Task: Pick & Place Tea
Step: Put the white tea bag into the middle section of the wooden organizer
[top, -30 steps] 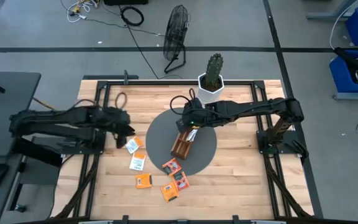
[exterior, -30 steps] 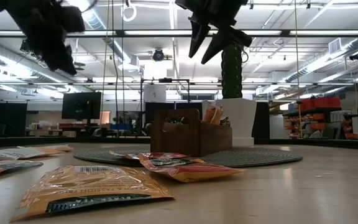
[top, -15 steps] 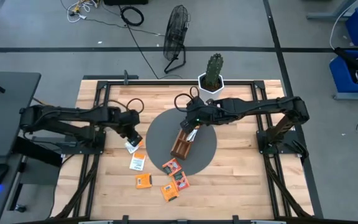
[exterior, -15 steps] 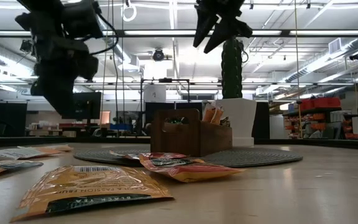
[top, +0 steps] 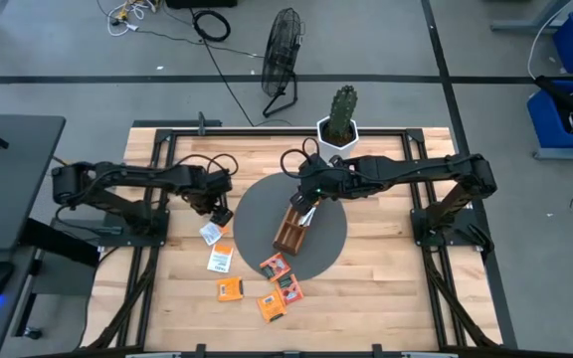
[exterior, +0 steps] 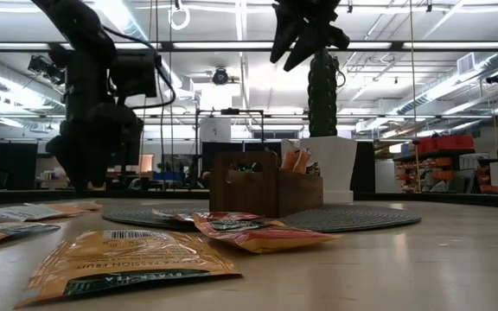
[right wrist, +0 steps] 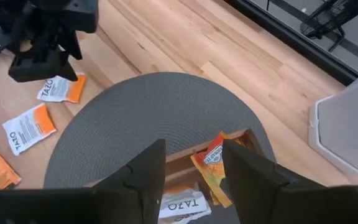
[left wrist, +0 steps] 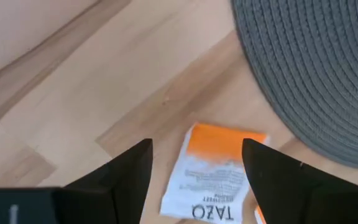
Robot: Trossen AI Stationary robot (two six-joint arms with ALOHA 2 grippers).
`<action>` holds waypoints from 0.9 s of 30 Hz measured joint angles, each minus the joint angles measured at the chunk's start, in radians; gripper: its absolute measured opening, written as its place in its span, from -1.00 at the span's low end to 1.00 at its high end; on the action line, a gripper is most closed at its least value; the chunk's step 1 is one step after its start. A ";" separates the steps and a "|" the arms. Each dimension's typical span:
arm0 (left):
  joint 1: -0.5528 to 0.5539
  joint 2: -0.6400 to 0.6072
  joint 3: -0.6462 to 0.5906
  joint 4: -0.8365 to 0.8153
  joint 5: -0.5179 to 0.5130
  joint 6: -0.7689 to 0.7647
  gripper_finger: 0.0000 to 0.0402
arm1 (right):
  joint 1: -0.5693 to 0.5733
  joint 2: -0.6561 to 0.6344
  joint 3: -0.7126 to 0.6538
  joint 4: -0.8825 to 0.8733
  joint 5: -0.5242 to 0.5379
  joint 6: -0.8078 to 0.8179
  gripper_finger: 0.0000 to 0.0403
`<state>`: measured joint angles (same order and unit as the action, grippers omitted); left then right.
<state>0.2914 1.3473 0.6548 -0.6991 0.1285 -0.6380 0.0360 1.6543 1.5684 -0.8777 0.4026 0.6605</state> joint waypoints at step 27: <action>0.014 0.119 0.000 0.050 0.060 0.134 -0.90 | 0.000 0.000 0.000 -0.006 0.027 -0.017 -0.19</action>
<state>0.3058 1.4666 0.6552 -0.6492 0.1884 -0.5044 0.0361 1.6543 1.5684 -0.8837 0.4293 0.6437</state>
